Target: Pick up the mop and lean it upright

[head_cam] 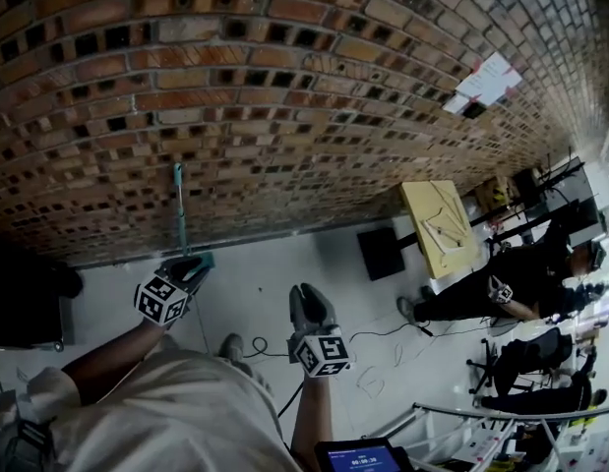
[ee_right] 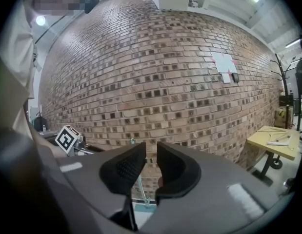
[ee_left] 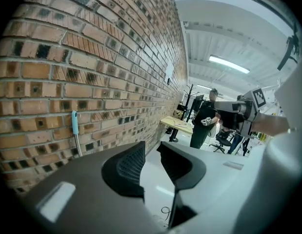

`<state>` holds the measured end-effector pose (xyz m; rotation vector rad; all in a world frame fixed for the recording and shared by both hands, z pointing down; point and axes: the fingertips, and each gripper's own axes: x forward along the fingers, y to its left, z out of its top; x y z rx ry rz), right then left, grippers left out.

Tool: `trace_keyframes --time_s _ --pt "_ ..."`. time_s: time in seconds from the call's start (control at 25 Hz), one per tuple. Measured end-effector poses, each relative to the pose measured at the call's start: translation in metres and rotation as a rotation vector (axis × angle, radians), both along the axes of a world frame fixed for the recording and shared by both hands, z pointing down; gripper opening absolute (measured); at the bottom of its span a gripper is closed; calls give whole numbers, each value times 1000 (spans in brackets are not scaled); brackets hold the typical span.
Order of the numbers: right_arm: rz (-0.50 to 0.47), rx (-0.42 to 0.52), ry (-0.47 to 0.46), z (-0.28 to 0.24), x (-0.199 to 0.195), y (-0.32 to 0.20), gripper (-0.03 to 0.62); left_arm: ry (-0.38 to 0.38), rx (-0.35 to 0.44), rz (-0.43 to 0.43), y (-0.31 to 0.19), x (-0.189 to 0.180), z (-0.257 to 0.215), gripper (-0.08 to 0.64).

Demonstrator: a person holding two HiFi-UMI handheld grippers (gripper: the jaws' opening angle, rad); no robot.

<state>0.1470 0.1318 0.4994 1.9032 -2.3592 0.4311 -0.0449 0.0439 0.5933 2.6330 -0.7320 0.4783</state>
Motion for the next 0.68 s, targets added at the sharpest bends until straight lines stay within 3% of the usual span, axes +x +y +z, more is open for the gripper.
trace_keyframes --time_s 0.68 --pt "72 7 -37 1 46 36 43 -17 -36 88 31 52 13 120"
